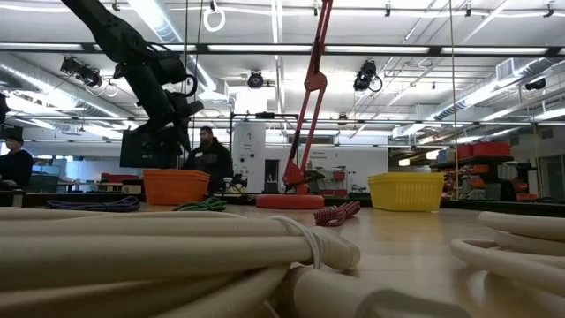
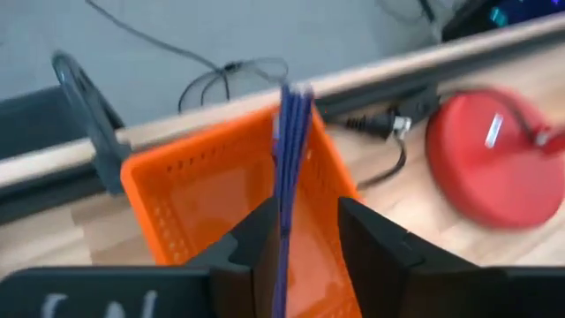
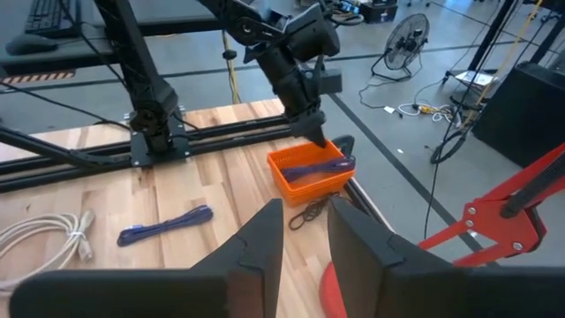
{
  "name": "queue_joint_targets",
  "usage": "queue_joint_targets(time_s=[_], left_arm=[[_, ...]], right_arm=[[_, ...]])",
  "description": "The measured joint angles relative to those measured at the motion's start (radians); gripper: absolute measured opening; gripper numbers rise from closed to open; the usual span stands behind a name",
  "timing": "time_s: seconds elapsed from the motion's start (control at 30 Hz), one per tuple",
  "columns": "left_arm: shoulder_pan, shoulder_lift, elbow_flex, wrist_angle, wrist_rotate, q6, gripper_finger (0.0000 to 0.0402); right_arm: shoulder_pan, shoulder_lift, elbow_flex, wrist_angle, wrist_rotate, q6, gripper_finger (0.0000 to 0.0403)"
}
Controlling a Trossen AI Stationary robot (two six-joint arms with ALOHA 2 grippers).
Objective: Pick & Place USB Port
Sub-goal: Put the blue and black charger cable into the orange bin
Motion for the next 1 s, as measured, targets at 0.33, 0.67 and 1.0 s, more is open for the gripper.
queue_joint_targets(time_s=[0.33, 0.67, 1.0], left_arm=[[-0.003, 0.000, 0.000, 0.032, 0.302, -0.092, 0.0151], [-0.193, -0.137, 0.001, 0.037, 0.442, -0.175, 0.0131], [-0.577, -0.325, 0.000, -0.520, 0.101, -0.325, 0.0095]], right_arm=[[-0.019, 0.000, -0.001, -0.051, 0.009, 0.001, 0.0096], [-0.104, 0.000, -0.032, -0.133, -0.012, -0.001, 0.0096], [-0.130, 0.000, -0.110, -0.068, -0.091, -0.042, 0.0096]])
